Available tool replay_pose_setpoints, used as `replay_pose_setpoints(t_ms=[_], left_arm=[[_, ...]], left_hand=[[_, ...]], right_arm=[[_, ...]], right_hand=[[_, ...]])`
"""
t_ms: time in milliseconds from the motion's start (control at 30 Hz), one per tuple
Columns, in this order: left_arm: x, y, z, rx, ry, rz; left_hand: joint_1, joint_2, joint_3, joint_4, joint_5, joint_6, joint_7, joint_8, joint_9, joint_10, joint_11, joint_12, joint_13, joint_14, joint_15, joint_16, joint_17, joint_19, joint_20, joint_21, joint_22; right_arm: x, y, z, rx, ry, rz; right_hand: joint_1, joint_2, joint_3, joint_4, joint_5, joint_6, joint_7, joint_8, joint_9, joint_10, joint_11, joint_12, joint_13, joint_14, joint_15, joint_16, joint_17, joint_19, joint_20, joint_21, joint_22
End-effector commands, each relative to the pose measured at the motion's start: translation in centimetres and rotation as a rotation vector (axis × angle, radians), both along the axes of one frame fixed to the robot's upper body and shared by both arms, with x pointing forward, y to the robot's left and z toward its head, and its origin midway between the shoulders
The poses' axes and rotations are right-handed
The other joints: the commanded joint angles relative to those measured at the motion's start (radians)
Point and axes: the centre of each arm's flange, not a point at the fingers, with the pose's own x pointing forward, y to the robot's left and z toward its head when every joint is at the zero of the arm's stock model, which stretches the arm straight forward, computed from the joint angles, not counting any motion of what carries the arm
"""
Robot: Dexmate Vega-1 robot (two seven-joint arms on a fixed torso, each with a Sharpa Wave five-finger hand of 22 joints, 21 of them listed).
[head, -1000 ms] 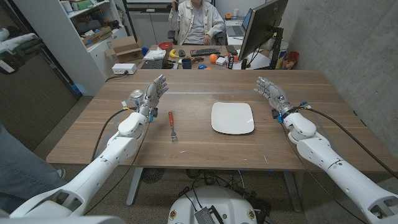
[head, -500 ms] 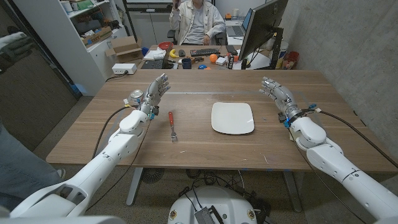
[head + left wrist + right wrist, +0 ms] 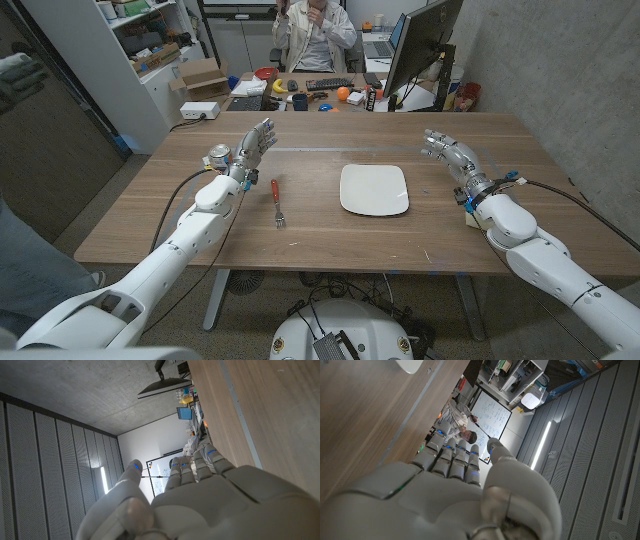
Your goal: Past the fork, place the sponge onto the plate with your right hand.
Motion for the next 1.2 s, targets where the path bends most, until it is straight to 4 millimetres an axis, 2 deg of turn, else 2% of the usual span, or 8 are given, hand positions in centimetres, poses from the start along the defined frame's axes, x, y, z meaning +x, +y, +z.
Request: replay_pose_setpoints(t_ms=[33,400,667,733,800,933,1000,1200], left_arm=[[0.1,-0.1,0.3,0.001,0.002,-0.021],[0.1,-0.5,0.6,0.004,-0.011,-0.022],[0.6,-1.6,0.5,0.042,0.001,-0.037],[0.3,-1.8,1.0,0.126,-0.004,0.035],[0.5,-1.9,1.0,0.070,-0.011,-0.015],[0.4,-1.7,1.2,0.082,-0.008,0.003],[0.3,-1.7,1.2,0.078,-0.002,0.006],[0.2,-1.7,1.6,0.083,-0.007,0.017]], left_hand=[[0.007,0.005,0.008,-0.003,0.006,0.005,0.001,0.004,0.003,0.003,0.005,0.006,0.005,0.001,0.008,0.006,0.003,0.003,0.008,-0.002,0.003],[0.005,0.003,0.007,-0.004,0.005,0.003,-0.003,0.003,0.003,0.004,0.002,0.006,0.005,0.001,0.004,0.006,0.003,0.003,0.013,-0.005,0.004],[0.004,0.002,0.006,-0.004,0.005,-0.004,-0.006,0.001,0.003,0.001,-0.002,0.005,0.005,0.001,0.001,0.006,0.003,0.003,0.014,-0.007,0.004],[0.004,0.002,0.006,-0.004,0.005,-0.006,-0.007,0.000,0.003,0.001,-0.003,0.004,0.005,0.000,0.000,0.005,0.003,0.001,0.016,-0.008,0.004],[0.004,0.002,0.006,-0.005,0.005,-0.008,-0.007,0.000,0.003,-0.002,-0.002,0.004,0.005,-0.004,0.000,0.004,0.003,0.000,0.015,-0.009,0.004],[0.004,0.001,0.006,-0.005,0.005,-0.012,-0.009,-0.001,0.003,-0.002,-0.003,0.003,0.004,-0.006,0.000,0.003,0.003,-0.001,0.015,-0.010,0.004],[0.003,0.001,0.006,-0.005,0.005,-0.013,-0.009,-0.002,0.003,-0.003,-0.003,0.003,0.004,-0.007,0.001,0.003,0.003,-0.002,0.016,-0.011,0.004],[0.003,0.001,0.006,-0.005,0.005,-0.015,-0.009,-0.002,0.003,-0.005,-0.001,0.002,0.004,-0.008,0.001,0.002,0.003,-0.003,0.017,-0.013,0.004]], right_arm=[[-2.5,-1.2,0.2,-0.155,-0.044,-0.084],[-5.5,-2.8,-0.2,-0.219,-0.019,-0.148],[-7.0,-3.4,0.2,-0.316,0.002,-0.204],[-7.3,-3.8,0.2,-0.317,-0.012,-0.182],[-7.7,-4.1,0.4,-0.344,0.003,-0.193],[-8.3,-4.7,0.9,-0.410,0.027,-0.190],[-8.9,-4.8,0.9,-0.445,0.032,-0.221],[-9.6,-5.2,0.7,-0.445,0.048,-0.240]], right_hand=[[0.035,-0.010,0.002,-0.011,0.011,0.006,-0.005,-0.001,0.003,-0.010,0.012,0.001,0.004,-0.018,0.009,-0.011,-0.007,0.000,0.007,-0.013,0.003],[0.109,-0.033,0.003,-0.014,0.013,-0.011,-0.058,-0.010,0.005,-0.034,0.002,-0.005,0.004,-0.034,0.031,-0.029,-0.029,-0.008,0.029,-0.037,0.003],[0.136,-0.051,-0.001,-0.015,0.007,-0.016,-0.058,-0.011,0.006,-0.039,0.007,-0.005,0.004,-0.044,0.042,-0.039,-0.040,-0.015,0.041,-0.051,0.003],[0.141,-0.059,-0.004,-0.014,0.005,-0.019,-0.057,-0.011,0.006,-0.047,0.009,-0.007,0.004,-0.047,0.045,-0.042,-0.043,-0.019,0.045,-0.056,0.003],[0.143,-0.066,-0.008,-0.012,0.002,-0.022,-0.055,-0.012,0.007,-0.051,0.008,-0.008,0.004,-0.051,0.045,-0.045,-0.045,-0.025,0.048,-0.061,0.003],[0.145,-0.077,-0.014,-0.009,-0.003,-0.027,-0.055,-0.013,0.007,-0.056,0.015,-0.009,0.004,-0.058,0.048,-0.049,-0.048,-0.038,0.051,-0.071,0.002],[0.148,-0.084,-0.020,-0.004,-0.008,-0.036,-0.053,-0.015,0.007,-0.070,0.020,-0.011,0.005,-0.071,0.052,-0.055,-0.052,-0.060,0.057,-0.086,0.002],[0.149,-0.093,-0.027,-0.001,-0.012,-0.050,-0.052,-0.018,0.008,-0.077,0.016,-0.011,0.005,-0.077,0.053,-0.059,-0.056,-0.070,0.071,-0.097,0.002]])
